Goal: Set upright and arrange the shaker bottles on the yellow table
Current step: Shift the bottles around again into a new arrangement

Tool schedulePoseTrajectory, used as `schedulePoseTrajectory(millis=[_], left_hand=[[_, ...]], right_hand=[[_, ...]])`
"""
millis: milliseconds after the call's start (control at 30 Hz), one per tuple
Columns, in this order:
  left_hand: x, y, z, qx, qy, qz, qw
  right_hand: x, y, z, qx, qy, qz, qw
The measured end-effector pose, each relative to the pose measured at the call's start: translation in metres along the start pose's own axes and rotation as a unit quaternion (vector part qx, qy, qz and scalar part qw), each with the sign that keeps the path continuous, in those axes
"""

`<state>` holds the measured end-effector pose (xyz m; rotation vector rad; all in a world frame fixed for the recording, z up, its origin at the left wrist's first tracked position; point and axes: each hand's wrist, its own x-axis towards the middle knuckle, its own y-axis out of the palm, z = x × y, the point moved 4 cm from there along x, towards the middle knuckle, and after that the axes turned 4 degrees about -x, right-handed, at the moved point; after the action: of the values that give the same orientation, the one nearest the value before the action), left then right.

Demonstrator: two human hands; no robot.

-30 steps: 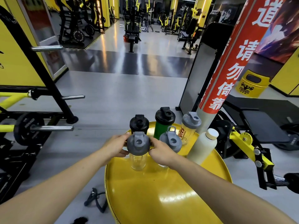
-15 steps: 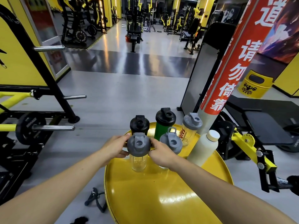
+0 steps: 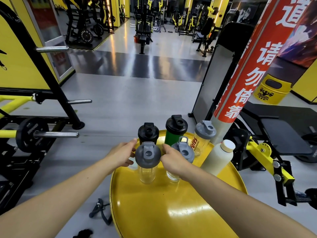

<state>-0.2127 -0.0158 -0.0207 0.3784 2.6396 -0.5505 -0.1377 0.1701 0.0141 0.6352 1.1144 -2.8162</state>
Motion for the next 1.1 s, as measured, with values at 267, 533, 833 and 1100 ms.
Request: schedulePoseTrajectory(millis=[267,533,833,1100], left_hand=[[0.029,-0.008,-0.022,-0.055,0.014,-0.026,0.998],[0.058,0.006,-0.041,-0.196,-0.035,0.003,0.980],[0.076,0.017,-0.037,-0.221,-0.039,0.027,0.974],[0.078,0.012,-0.034,-0.210,-0.027,0.033,0.977]], right_hand=[[0.033,-0.029,0.024,0.181,0.022,-0.073,0.981],[0.091,-0.032,0.032,0.280,0.104,-0.052,0.953],[0.114,-0.018,0.027,0.312,0.118,-0.024,0.943],[0.114,-0.013,0.025,0.329,0.114,-0.010,0.937]])
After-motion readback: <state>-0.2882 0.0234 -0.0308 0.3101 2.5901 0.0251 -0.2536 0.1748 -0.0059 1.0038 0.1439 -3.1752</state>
